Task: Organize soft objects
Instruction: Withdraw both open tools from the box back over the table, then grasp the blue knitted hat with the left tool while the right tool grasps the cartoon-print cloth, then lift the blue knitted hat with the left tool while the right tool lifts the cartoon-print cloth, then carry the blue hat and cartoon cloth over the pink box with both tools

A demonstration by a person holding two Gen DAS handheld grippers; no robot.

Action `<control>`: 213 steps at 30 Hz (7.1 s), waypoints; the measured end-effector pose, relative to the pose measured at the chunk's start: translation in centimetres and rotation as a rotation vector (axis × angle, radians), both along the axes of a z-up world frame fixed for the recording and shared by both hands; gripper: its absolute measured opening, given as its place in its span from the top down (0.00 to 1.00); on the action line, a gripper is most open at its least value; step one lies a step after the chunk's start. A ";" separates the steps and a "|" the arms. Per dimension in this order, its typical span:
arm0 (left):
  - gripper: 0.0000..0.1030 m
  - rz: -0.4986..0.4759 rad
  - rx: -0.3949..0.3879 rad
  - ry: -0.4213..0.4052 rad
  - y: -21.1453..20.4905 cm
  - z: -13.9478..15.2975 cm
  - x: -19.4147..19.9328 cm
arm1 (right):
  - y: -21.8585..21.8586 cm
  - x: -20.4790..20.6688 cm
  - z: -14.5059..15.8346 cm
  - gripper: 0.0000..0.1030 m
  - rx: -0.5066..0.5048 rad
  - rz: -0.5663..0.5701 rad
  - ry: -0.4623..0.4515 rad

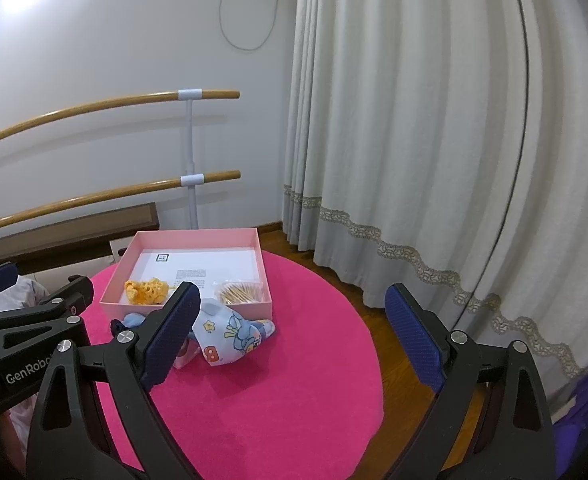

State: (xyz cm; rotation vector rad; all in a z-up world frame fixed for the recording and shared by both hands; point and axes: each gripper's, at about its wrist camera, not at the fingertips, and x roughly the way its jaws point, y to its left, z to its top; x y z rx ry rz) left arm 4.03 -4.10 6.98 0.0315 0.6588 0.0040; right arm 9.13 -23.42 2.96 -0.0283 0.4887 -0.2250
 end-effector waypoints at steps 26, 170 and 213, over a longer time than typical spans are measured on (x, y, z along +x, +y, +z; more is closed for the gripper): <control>0.09 0.027 -0.004 0.165 0.8 -5.2 5.1 | -0.1 2.9 -4.2 0.02 0.013 0.010 0.178; 0.70 -0.090 -0.053 0.026 0.5 -1.1 -3.0 | 1.7 0.5 -1.3 0.71 0.202 0.230 0.123; 0.69 -0.081 -0.048 -0.020 1.4 -0.7 -4.2 | 2.5 -0.6 -0.3 0.71 0.167 0.233 0.067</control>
